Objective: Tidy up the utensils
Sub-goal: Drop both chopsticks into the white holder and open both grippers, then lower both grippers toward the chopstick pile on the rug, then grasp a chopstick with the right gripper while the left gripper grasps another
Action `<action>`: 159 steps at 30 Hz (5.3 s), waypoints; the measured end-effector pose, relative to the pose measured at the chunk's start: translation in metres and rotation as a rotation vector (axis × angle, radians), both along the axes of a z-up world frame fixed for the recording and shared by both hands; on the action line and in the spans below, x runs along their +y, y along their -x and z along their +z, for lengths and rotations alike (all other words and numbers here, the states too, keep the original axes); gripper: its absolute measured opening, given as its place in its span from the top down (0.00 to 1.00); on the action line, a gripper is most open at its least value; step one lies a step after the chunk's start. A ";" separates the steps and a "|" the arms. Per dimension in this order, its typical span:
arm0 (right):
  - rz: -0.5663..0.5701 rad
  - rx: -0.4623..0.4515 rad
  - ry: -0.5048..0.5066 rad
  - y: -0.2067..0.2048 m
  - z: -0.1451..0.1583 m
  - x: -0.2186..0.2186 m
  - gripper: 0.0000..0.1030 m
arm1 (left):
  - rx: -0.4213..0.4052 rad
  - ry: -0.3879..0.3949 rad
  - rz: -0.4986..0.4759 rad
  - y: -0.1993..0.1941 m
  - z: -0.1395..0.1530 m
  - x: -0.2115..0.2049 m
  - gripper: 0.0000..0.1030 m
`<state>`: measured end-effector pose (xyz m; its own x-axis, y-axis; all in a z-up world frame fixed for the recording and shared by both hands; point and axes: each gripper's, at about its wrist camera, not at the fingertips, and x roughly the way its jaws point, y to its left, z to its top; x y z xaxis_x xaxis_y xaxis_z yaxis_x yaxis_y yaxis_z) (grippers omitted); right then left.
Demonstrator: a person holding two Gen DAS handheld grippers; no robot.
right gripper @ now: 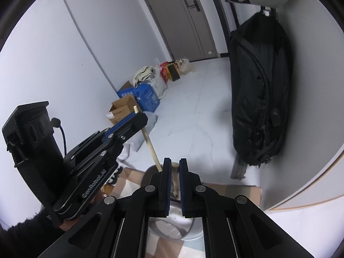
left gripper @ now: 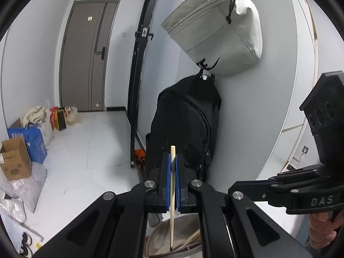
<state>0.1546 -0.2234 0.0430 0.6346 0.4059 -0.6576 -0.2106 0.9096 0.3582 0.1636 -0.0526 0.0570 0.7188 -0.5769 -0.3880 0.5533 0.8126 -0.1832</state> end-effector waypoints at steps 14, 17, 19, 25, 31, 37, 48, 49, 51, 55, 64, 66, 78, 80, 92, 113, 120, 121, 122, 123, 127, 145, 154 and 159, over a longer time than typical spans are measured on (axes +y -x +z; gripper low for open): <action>-0.098 -0.077 -0.187 0.019 -0.003 -0.033 0.82 | 0.246 -0.050 -0.145 -0.007 -0.017 -0.008 0.77; -0.124 -0.092 -0.194 0.031 -0.002 -0.042 0.73 | 0.230 -0.054 -0.131 0.002 -0.015 -0.008 0.53; -0.132 -0.107 -0.195 0.040 0.000 -0.045 0.69 | 0.232 -0.052 -0.118 0.008 -0.012 -0.005 0.52; -0.152 -0.158 -0.182 0.073 0.008 -0.045 0.46 | 0.228 -0.061 -0.015 0.024 -0.006 0.014 0.49; -0.149 -0.183 -0.165 0.099 0.013 -0.037 0.35 | 0.192 -0.039 0.118 0.050 0.004 0.038 0.38; -0.118 -0.217 -0.133 0.126 0.016 -0.020 0.26 | 0.149 -0.049 0.196 0.076 0.011 0.047 0.26; -0.046 -0.223 -0.089 0.162 -0.002 0.019 0.10 | 0.124 -0.050 0.289 0.121 0.003 0.068 0.18; -0.039 -0.222 -0.083 0.164 -0.004 0.022 0.09 | 0.133 -0.044 0.298 0.125 -0.001 0.073 0.18; -0.028 -0.212 -0.071 0.168 -0.011 0.029 0.08 | 0.148 -0.039 0.314 0.128 -0.007 0.078 0.18; -0.003 -0.187 -0.057 0.173 -0.025 0.041 0.06 | 0.181 -0.027 0.368 0.135 -0.026 0.091 0.17; 0.023 -0.102 0.014 0.170 -0.065 0.066 0.05 | 0.240 -0.021 0.454 0.142 -0.067 0.112 0.12; 0.027 -0.065 0.027 0.166 -0.078 0.073 0.05 | 0.237 -0.047 0.465 0.144 -0.071 0.112 0.12; 0.024 0.079 0.116 0.135 -0.137 0.104 0.05 | 0.300 -0.126 0.444 0.143 -0.087 0.113 0.12; 0.033 0.092 0.121 0.132 -0.143 0.108 0.05 | 0.301 -0.121 0.460 0.143 -0.087 0.118 0.12; 0.031 0.130 0.236 0.109 -0.171 0.130 0.06 | 0.387 -0.082 0.560 0.135 -0.098 0.154 0.12; -0.011 0.158 0.484 0.091 -0.195 0.162 0.30 | 0.403 -0.077 0.581 0.133 -0.101 0.172 0.12; -0.008 0.169 0.478 0.087 -0.197 0.165 0.35 | 0.411 -0.073 0.580 0.132 -0.101 0.172 0.12; 0.004 0.170 0.484 0.087 -0.197 0.168 0.39 | 0.409 -0.073 0.579 0.132 -0.101 0.171 0.12; 0.010 0.162 0.495 0.088 -0.197 0.171 0.45 | 0.408 -0.075 0.580 0.132 -0.101 0.171 0.12; 0.011 0.157 0.505 0.087 -0.197 0.174 0.47 | 0.407 -0.078 0.581 0.132 -0.101 0.171 0.12; 0.006 0.170 0.483 0.082 -0.195 0.176 0.60 | 0.407 -0.086 0.582 0.132 -0.101 0.170 0.12; -0.035 0.160 0.305 0.102 -0.181 0.134 0.94 | 0.427 -0.142 0.573 0.127 -0.110 0.161 0.12; -0.077 0.088 0.163 0.116 -0.147 0.107 0.94 | 0.517 -0.200 0.459 0.118 -0.126 0.135 0.12; -0.081 0.016 0.096 0.124 -0.120 0.094 0.94 | 0.555 -0.282 0.397 0.114 -0.137 0.107 0.12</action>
